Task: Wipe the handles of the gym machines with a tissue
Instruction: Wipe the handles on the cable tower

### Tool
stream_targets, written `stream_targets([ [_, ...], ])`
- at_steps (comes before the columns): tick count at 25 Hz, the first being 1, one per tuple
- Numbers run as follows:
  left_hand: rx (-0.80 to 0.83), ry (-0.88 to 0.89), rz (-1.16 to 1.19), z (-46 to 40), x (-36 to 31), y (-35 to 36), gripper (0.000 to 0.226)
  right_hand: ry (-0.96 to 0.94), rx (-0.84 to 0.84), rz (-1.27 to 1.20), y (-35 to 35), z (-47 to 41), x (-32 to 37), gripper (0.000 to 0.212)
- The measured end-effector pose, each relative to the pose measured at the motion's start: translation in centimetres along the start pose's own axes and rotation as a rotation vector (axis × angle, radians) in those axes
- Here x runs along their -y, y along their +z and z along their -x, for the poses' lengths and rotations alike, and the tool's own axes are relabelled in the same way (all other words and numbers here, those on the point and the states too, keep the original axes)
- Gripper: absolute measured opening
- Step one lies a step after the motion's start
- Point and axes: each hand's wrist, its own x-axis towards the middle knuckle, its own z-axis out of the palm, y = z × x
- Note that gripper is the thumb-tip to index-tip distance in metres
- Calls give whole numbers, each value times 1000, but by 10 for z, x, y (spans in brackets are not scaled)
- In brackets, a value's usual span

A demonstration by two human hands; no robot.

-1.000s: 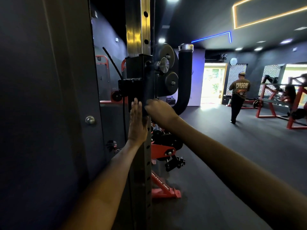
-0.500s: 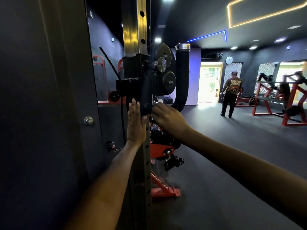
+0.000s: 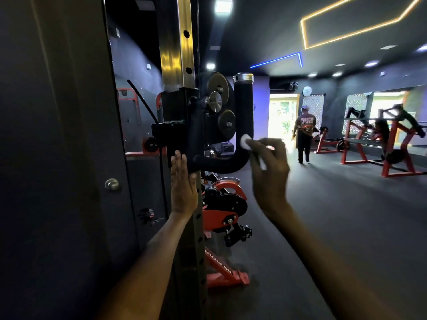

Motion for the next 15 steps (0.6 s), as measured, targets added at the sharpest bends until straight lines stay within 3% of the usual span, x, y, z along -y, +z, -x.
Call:
stream_targets([
  [3, -2, 0, -3, 0, 0, -1, 54, -172, 161, 89, 31, 34, 4, 21],
  [6, 16, -1, 10, -1, -1, 0, 54, -4, 250, 144, 34, 84, -14, 24],
  [10, 0, 17, 40, 0, 2, 1, 55, -117, 91, 34, 20, 60, -3, 26],
  [12, 0, 16, 42, 2, -1, 3, 54, -15, 42, 30, 25, 35, 7, 21],
  [14, -1, 10, 23, 3, -1, 2, 54, 33, 77, 6, 36, 38, 11, 17],
  [15, -4, 9, 18, 3, 0, 1, 54, -42, 145, 0, 42, 51, 6, 20],
])
